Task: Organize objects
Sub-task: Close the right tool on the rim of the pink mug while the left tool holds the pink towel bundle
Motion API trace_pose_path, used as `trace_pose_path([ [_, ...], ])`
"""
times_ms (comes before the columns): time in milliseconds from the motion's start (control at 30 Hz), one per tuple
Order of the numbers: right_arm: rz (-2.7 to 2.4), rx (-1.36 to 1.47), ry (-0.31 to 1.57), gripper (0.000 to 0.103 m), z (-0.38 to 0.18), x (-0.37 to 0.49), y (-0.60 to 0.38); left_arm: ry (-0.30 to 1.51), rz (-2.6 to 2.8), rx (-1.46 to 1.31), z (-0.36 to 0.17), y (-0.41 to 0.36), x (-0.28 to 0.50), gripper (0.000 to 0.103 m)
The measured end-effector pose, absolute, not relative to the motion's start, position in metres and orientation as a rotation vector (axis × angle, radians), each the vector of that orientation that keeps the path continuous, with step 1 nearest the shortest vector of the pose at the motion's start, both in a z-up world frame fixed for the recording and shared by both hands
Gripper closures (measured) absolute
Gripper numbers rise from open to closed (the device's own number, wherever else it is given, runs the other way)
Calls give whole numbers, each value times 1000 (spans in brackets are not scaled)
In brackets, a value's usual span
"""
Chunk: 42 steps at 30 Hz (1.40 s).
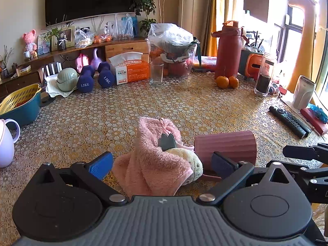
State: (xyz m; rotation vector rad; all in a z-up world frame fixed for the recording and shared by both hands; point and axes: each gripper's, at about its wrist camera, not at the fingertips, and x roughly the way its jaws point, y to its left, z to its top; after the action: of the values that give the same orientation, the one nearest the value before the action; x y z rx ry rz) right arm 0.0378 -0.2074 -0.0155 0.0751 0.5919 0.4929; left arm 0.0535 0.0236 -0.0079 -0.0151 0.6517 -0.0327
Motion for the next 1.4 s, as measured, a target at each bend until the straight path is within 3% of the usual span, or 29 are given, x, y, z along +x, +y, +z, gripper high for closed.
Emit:
trace_pose_path([
  [567,588,4,643,37,-24,73,-200,751,-263,223,-47,14,96,0],
  [900,594,2,675,37,-30,93,-195,766,-246,180,-61,23,109,0],
  [1133,605,53,720,39,-39,105,-194,744,-253,140,-54,23,103,28],
  [1400,622,108,713,40,-39,106,-196,717,-215,89,-42,29,93,37],
])
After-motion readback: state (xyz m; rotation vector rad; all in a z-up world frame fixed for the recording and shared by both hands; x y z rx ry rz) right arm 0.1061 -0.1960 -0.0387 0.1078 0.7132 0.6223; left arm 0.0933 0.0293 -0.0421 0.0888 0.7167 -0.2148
